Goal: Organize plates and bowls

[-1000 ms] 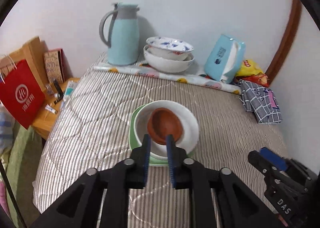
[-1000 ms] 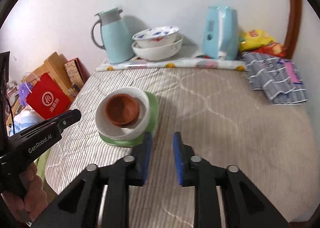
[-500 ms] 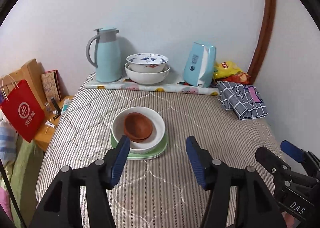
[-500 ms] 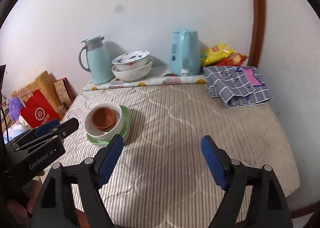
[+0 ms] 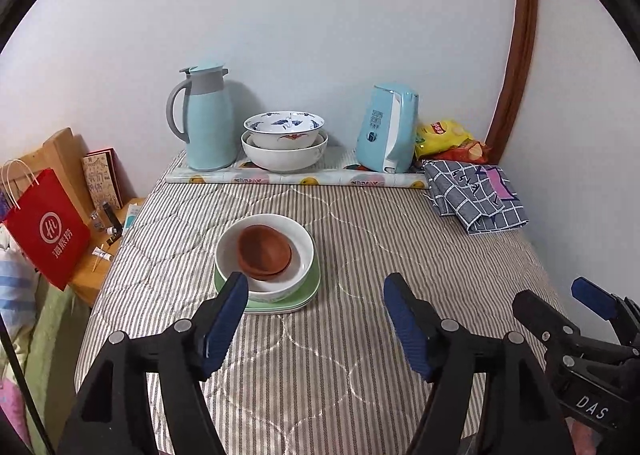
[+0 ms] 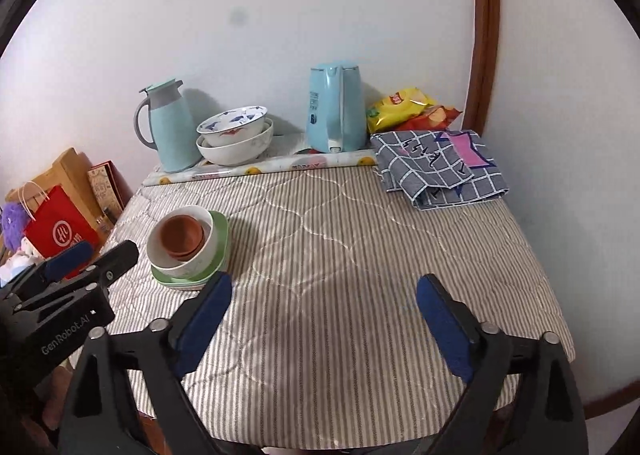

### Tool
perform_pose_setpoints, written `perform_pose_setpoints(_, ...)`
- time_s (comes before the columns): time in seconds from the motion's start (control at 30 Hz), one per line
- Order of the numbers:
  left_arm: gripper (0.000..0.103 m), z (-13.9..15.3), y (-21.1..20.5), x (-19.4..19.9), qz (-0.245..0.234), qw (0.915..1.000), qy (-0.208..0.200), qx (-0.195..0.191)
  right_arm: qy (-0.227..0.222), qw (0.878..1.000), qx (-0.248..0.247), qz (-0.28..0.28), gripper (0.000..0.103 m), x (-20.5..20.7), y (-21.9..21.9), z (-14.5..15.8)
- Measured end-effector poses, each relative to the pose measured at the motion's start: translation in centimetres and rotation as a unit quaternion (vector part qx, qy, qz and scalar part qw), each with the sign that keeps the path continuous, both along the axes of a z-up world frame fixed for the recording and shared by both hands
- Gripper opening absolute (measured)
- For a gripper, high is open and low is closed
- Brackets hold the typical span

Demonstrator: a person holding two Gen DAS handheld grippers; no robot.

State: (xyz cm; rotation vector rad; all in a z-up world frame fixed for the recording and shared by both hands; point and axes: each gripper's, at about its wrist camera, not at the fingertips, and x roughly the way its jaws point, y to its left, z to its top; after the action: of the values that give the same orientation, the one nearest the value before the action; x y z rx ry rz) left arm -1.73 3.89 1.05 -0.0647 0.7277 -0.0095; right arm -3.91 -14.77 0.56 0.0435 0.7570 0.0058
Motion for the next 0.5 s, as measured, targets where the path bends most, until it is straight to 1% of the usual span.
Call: perform_pose_setpoints(0.5, 0.075, 0.20, -0.79, -0.53, -0.006, 0.9999, -0.003, 0.008, 0.004, 1.000, 0.001, -0.011, 0.095, -0.48, -0.55, -0.03)
